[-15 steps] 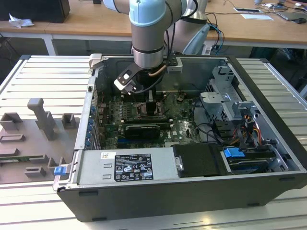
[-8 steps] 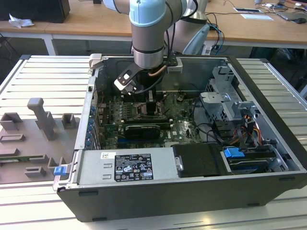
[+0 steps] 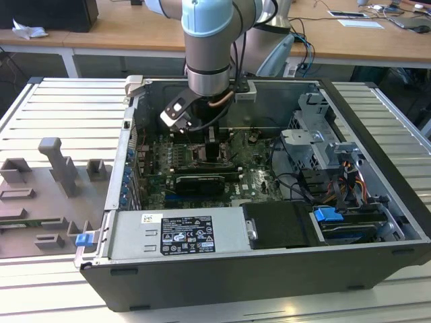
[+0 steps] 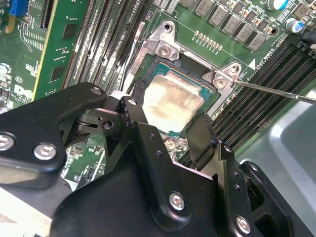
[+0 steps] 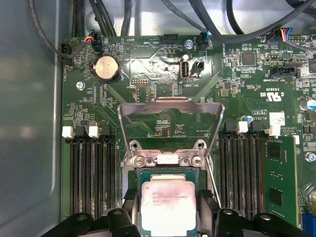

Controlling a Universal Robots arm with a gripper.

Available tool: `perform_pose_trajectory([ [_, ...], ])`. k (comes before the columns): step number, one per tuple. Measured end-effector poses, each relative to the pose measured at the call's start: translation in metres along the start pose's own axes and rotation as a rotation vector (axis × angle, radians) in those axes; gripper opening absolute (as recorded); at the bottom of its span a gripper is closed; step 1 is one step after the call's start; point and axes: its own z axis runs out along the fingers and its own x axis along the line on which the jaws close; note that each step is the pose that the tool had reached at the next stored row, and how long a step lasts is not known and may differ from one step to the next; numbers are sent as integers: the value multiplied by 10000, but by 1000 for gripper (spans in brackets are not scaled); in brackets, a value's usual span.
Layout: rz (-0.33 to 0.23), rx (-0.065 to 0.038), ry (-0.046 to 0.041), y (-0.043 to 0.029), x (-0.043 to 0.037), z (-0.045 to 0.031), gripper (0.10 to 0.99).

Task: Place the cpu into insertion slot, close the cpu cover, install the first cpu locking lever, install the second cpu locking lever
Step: 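Place the cpu into insertion slot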

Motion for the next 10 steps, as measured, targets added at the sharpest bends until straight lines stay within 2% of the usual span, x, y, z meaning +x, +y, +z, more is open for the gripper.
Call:
perform_pose_trajectory([
  [8,0,2,0,8,1,-103,604],
  [9,0,2,1,9,1,-115,592],
  [10,0,2,1,10,1,-122,525],
])
